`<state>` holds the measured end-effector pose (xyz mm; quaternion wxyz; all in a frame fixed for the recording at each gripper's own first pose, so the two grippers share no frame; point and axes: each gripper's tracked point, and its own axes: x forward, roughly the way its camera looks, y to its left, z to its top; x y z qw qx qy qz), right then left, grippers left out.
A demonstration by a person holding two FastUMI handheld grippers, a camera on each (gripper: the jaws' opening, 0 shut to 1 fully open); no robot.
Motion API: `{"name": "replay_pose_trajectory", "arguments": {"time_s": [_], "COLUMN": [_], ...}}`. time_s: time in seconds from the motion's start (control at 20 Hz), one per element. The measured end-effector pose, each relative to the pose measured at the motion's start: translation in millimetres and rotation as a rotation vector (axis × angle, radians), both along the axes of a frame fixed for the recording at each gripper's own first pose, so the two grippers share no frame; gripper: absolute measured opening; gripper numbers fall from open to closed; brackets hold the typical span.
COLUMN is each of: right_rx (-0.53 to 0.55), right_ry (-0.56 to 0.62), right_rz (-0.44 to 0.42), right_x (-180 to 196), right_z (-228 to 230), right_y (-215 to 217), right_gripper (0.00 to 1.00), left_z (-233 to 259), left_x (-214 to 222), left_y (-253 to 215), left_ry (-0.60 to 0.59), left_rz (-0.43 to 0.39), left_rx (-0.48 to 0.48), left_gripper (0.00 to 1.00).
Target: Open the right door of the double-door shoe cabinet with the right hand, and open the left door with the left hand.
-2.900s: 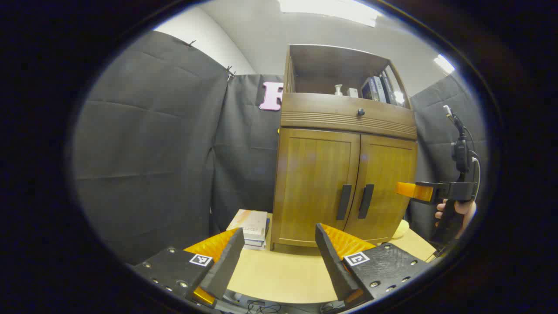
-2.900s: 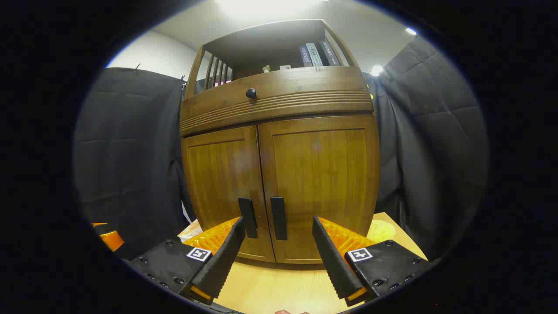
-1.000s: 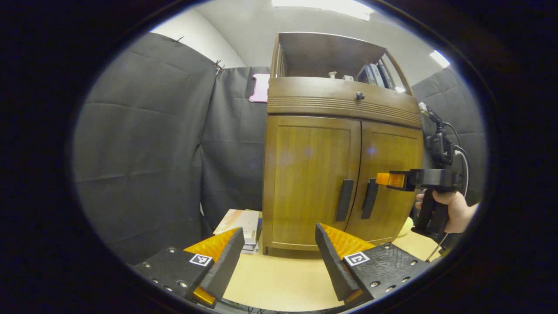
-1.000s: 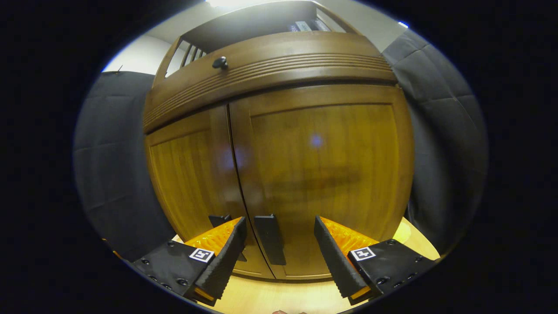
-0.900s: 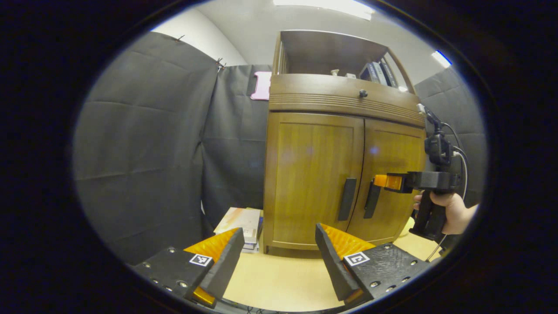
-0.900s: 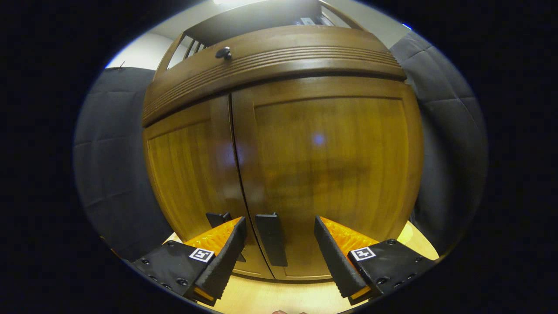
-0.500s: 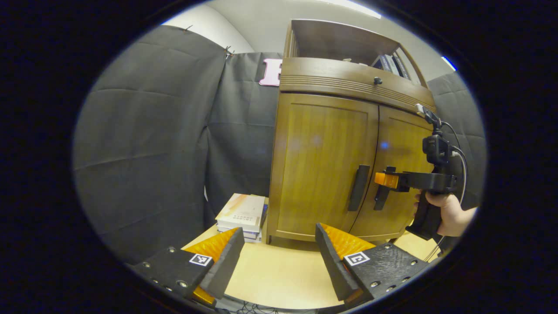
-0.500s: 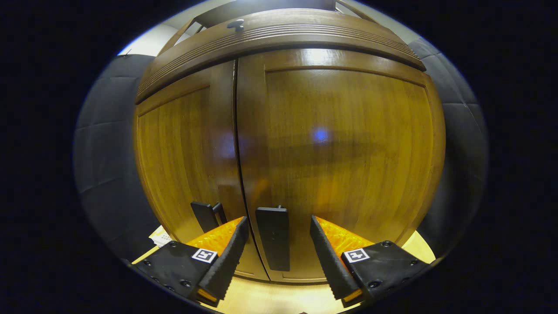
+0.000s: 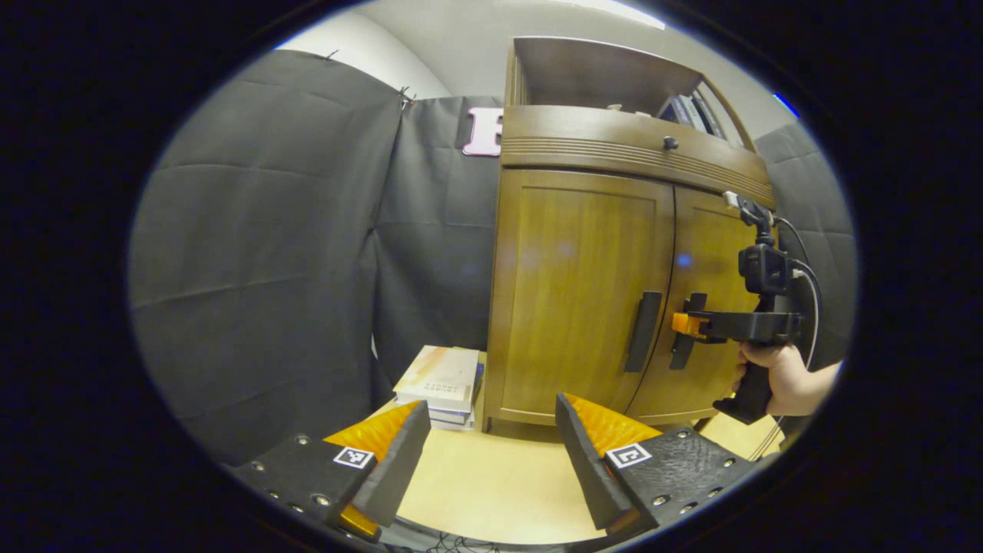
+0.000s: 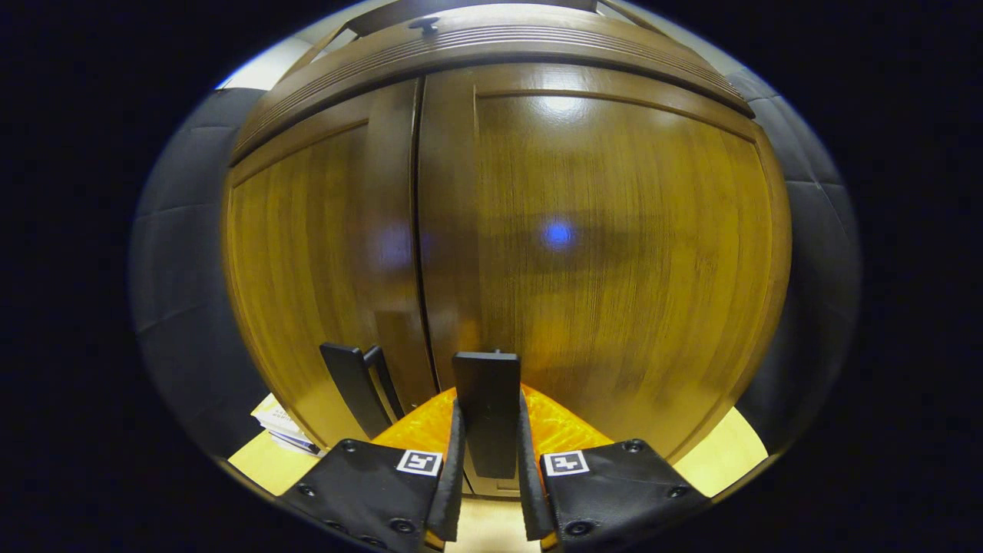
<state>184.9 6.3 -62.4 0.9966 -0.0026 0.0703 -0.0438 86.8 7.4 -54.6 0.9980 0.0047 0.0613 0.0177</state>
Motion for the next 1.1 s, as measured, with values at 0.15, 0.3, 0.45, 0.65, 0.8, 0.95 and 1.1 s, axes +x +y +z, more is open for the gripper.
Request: {"name": "replay_pose_trajectory", "arguments": {"time_s": [0.15, 0.3, 0.45, 0.65, 0.8, 0.95, 1.1], "right_rx": [-0.001, -0.002, -0.001, -0.004, -0.003, -0.009, -0.006], "right_ry": [0.005, 0.006, 0.000, -0.002, -0.002, 0.008, 0.013], "right_rz": [0.012, 0.008, 0.005, 0.015, 0.020, 0.025, 0.019], "right_x": [-3, -6, -10, -8, -8, -7, -7], "right_z": [-3, 0, 4, 2, 2, 2, 1], "right_y": [0, 1, 1, 2, 2, 2, 2], "right_gripper": [0.27, 0.28, 0.28, 0.28, 0.27, 0.27, 0.27], "left_z": [-2, -4, 0, 9, 16, 21, 21], "left_x": [-5, -7, -9, -11, -13, -15, -14], "left_y": [3, 2, 1, 1, 1, 3, -1], "left_ry": [0.004, 0.011, 0.007, -0.011, -0.027, -0.043, -0.055], "left_rz": [-0.007, -0.017, -0.035, -0.067, -0.096, -0.128, -0.157], "left_rx": [0.000, 0.001, 0.001, 0.006, -0.003, -0.005, -0.002], "left_gripper": [0.92, 0.92, 0.92, 0.92, 0.92, 0.92, 0.92]}}
